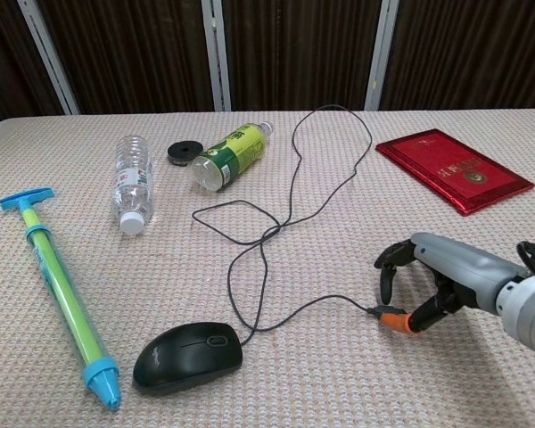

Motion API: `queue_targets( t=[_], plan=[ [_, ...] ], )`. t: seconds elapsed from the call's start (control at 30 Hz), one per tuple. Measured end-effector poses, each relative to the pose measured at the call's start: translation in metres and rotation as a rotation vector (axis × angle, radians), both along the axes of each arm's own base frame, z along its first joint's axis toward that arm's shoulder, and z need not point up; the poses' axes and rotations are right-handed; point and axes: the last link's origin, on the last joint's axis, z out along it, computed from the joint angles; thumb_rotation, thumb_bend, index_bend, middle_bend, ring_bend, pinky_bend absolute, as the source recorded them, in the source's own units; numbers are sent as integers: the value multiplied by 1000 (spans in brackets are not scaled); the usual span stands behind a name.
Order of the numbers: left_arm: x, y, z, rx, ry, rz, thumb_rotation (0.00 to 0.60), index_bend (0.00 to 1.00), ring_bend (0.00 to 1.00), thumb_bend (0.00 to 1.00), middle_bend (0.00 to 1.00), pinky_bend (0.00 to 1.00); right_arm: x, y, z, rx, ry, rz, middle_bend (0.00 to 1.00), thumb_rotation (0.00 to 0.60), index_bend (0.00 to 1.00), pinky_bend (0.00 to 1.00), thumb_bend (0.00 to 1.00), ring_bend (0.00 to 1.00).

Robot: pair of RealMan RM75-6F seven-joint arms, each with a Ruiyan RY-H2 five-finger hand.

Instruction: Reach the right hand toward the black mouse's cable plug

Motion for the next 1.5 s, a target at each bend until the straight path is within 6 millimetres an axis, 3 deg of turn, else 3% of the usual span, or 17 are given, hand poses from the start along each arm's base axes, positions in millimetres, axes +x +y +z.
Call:
queue_targets(
  t=[0.33,0.7,0.9,1.1,1.5],
  plan=[
    [0,0,0,-2,-2,5,600,0,0,91,0,0,3,5,-6,19,-12,5,193,600,448,0,283,0],
    [-1,0,1,-1,-10,11,600,0,0,94,0,0,3,8,-10,21,-1,1,227,600,586,0,287,0],
    [-1,1,1,1,-11,14,600,0,0,94,0,0,5,7,-8,6,-6,7,238,600,597,0,291,0],
    [-2,1,0,-4,-10,14,600,0,0,96,0,0,15,-3,4,-35,-9,44,237,600,597,0,291,0],
    [-1,1,0,-10,-22,18,600,1,0,96,0,0,31,-42,51,-160,-16,34,243,600,613,0,295,0]
  ],
)
